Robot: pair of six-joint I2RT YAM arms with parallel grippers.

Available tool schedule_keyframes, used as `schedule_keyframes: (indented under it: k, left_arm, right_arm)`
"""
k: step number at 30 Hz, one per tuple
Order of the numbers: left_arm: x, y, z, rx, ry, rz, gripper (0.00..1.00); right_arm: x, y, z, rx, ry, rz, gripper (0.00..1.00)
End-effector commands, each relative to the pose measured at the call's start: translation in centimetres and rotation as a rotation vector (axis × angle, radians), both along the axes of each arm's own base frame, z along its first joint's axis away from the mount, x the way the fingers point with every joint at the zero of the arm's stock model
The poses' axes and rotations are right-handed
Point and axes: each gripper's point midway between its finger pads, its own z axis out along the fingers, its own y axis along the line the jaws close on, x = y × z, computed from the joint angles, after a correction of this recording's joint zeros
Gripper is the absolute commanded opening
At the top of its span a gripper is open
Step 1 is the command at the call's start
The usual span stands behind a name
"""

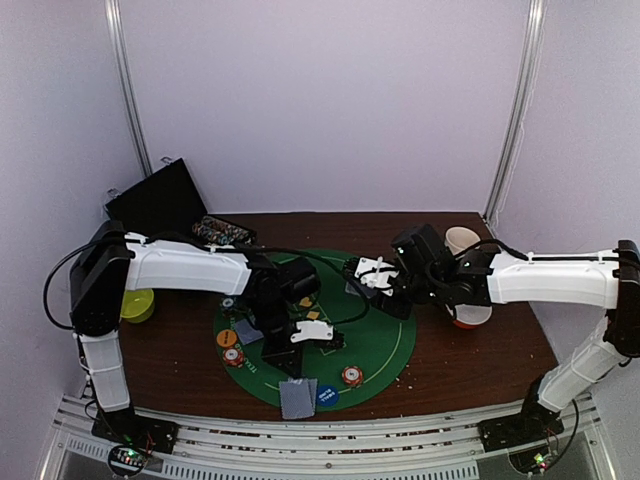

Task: Distribute texas hold em gaming equipment
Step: Distribute the poker card in the small blind area, then pick up the poker card from the face-down deck piles.

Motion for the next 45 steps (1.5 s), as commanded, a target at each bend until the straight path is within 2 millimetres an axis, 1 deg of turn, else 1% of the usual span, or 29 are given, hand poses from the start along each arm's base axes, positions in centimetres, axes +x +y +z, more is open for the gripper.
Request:
schedule_keyframes:
  k: [1, 3, 5, 10, 12, 13, 15, 17, 19, 20, 21, 23, 24, 26, 28, 31, 33, 35, 38, 39, 41, 45]
  left_arm:
    - [1.2, -0.7, 0.2, 0.0, -0.042, 0.011, 0.29]
    - [1.8, -1.1, 1.1, -0.018, -0.074, 0.023, 0.38]
    - [2.6, -1.5, 2.7, -0.055, -0.119, 0.032, 0.47]
    - [4.7, -2.0, 7.8, -0.2, -0.2, 0.1, 0.63]
    - [5.5, -1.8, 9.7, -0.272, -0.21, 0.144, 0.67]
    - [6.4, -1.7, 10.5, -0.315, -0.224, 0.182, 0.69]
    - [8.5, -1.0, 12.6, -0.409, -0.235, 0.284, 0.71]
    - [11.8, 0.3, 14.9, -0.515, -0.243, 0.459, 0.74]
    - [14.6, 1.7, 17.2, -0.656, -0.197, 0.637, 0.76]
    - [15.5, 2.2, 18.6, -0.745, -0.164, 0.712, 0.79]
    - [16.0, 2.3, 19.7, -0.829, -0.129, 0.752, 0.8]
    - [16.1, 1.7, 21.3, -0.95, -0.078, 0.789, 0.84]
    - [16.0, 1.1, 22.1, -1.0, -0.042, 0.789, 0.85]
    - [16.3, 0.1, 22.7, -1.042, 0.013, 0.808, 0.86]
    - [16.6, -1.0, 22.3, -1.04, 0.032, 0.81, 0.86]
    - [16.8, -2.2, 20.5, -0.989, 0.058, 0.81, 0.92]
    - [16.6, -2.8, 19.1, -0.962, 0.068, 0.805, 0.93]
    - [15.7, -4.1, 17.7, -0.932, 0.088, 0.773, 0.93]
    - [14.8, -5.7, 16.6, -0.902, 0.124, 0.736, 0.93]
    - [14.6, -6.0, 16.5, -0.905, 0.132, 0.728, 0.93]
    - [14.3, -6.3, 16.9, -0.931, 0.144, 0.712, 0.93]
    - [14.1, -6.5, 17.5, -0.969, 0.152, 0.692, 0.94]
  right_arm:
    - [0.0, 0.2, 0.9, 0.02, -0.014, -0.002, 0.5]
    - [0.0, 0.1, 1.0, 0.024, -0.018, -0.003, 0.5]
    - [0.0, 0.1, 1.0, 0.027, -0.022, 0.0, 0.5]
    - [0.1, 0.1, 1.2, 0.021, -0.034, 0.005, 0.5]
    - [0.1, 0.1, 1.5, 0.021, -0.04, 0.007, 0.5]
    - [0.1, 0.0, 1.6, 0.023, -0.041, 0.007, 0.5]
    - [0.0, 0.0, 1.8, 0.021, -0.045, 0.009, 0.5]
    - [0.0, 0.0, 1.9, 0.019, -0.045, 0.009, 0.5]
    - [0.0, 0.1, 1.9, 0.021, -0.037, 0.008, 0.5]
    - [0.0, 0.2, 1.9, 0.024, -0.035, 0.009, 0.5]
    - [-0.1, 0.4, 2.0, 0.029, -0.035, 0.011, 0.5]
    - [-0.2, 0.9, 2.2, 0.041, -0.044, 0.019, 0.5]
    - [-0.3, 1.1, 2.3, 0.043, -0.047, 0.022, 0.5]
    - [-0.3, 1.5, 2.5, 0.055, -0.05, 0.027, 0.5]
    - [-0.4, 1.9, 2.5, 0.058, -0.048, 0.036, 0.5]
    - [-0.3, 2.5, 2.6, 0.062, -0.044, 0.044, 0.5]
    - [-0.4, 2.8, 2.7, 0.07, -0.041, 0.05, 0.5]
    - [-0.5, 3.2, 2.7, 0.076, -0.043, 0.057, 0.5]
    - [-0.5, 3.7, 2.7, 0.078, -0.044, 0.061, 0.5]
    - [-0.4, 3.9, 2.7, 0.078, -0.043, 0.062, 0.5]
    - [-0.5, 4.2, 2.5, 0.076, -0.039, 0.067, 0.5]
    - [-0.5, 4.4, 2.0, 0.065, -0.029, 0.074, 0.5]
